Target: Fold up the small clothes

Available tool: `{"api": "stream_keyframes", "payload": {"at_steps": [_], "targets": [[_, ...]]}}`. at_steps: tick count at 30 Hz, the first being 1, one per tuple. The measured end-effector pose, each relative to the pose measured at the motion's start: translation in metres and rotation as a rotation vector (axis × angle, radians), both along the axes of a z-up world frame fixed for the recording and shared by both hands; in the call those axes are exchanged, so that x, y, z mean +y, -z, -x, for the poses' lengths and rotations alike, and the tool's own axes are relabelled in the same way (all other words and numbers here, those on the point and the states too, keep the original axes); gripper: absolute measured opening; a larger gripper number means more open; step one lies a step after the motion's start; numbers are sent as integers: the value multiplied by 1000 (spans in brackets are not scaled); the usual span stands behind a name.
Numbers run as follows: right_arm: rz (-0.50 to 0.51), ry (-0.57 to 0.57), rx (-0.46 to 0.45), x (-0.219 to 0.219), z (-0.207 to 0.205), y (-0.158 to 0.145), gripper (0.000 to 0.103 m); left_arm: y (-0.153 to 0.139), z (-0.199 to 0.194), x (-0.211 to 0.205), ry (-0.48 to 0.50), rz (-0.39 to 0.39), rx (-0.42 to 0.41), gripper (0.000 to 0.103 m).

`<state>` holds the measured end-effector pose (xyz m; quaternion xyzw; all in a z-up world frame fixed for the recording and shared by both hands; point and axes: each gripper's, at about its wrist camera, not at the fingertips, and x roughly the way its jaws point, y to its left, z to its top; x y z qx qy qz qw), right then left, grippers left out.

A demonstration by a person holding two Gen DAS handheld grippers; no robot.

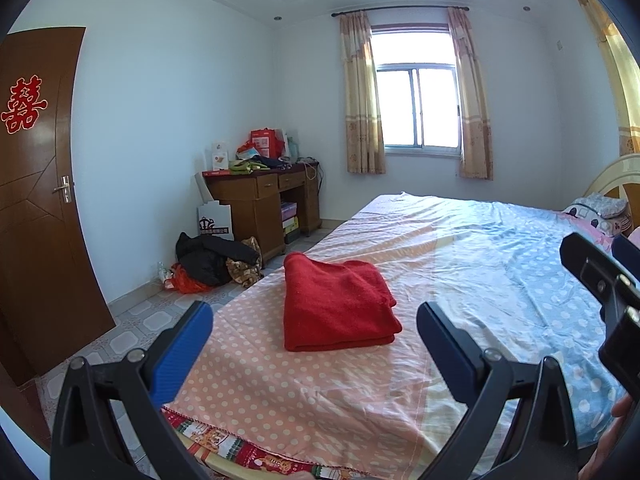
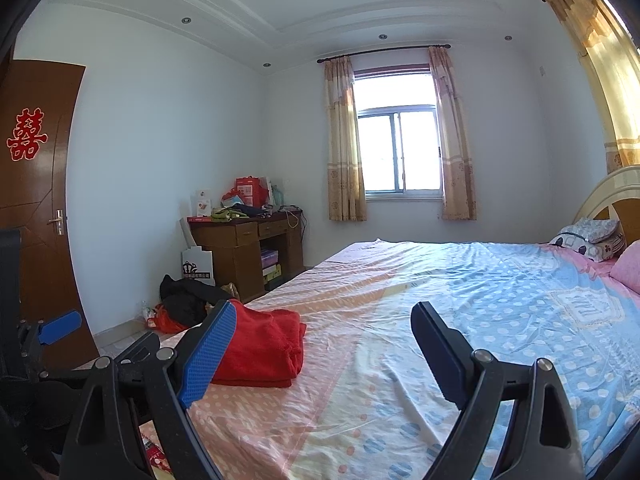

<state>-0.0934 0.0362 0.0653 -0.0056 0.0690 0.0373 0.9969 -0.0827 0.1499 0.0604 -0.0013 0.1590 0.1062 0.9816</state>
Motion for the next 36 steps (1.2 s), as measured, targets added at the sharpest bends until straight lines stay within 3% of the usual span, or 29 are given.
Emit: {"api": "stream_keyframes", "payload": {"at_steps": [10, 36], "targets": [[-1, 12, 49, 0, -8, 6, 90, 5, -4, -3, -11, -17, 27, 103], [-18, 18, 62, -7, -11, 9, 90, 12, -11, 1, -31, -5, 63, 103]]}}
